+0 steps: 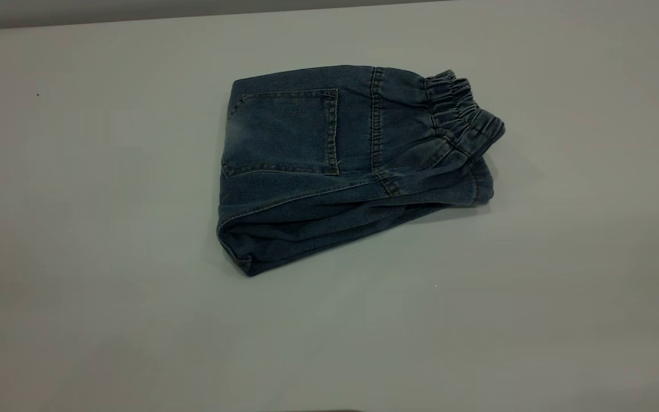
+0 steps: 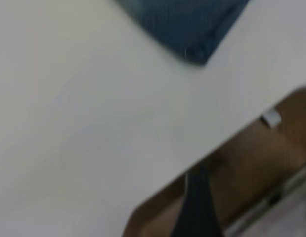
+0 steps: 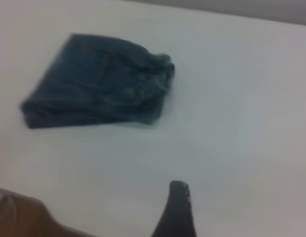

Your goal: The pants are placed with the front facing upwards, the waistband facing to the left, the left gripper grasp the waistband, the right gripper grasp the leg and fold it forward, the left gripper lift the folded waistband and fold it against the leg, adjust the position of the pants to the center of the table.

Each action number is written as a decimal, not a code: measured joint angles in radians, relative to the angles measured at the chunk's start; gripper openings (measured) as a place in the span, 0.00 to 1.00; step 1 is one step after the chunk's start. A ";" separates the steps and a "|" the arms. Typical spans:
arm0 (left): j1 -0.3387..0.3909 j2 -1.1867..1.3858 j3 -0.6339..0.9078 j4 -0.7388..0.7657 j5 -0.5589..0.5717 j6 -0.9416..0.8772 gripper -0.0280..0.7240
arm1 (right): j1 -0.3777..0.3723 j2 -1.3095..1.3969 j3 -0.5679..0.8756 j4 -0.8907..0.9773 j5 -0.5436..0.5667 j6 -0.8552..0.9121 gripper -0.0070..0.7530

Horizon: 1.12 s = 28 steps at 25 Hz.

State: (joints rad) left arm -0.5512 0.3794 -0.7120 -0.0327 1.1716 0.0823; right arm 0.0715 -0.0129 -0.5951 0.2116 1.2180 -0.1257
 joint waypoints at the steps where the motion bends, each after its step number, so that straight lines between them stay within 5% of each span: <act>1: 0.000 0.000 0.028 0.000 0.000 0.006 0.71 | 0.000 0.001 0.022 -0.006 -0.013 -0.004 0.73; 10: 0.000 0.000 0.193 0.000 -0.061 0.018 0.71 | 0.000 0.001 0.120 -0.021 -0.066 -0.020 0.73; 28: 0.000 0.000 0.222 0.020 -0.064 -0.088 0.71 | 0.000 0.001 0.120 -0.028 -0.069 -0.023 0.73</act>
State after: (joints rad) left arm -0.5512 0.3794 -0.4902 -0.0129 1.1076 -0.0062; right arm 0.0715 -0.0120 -0.4752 0.1832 1.1492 -0.1491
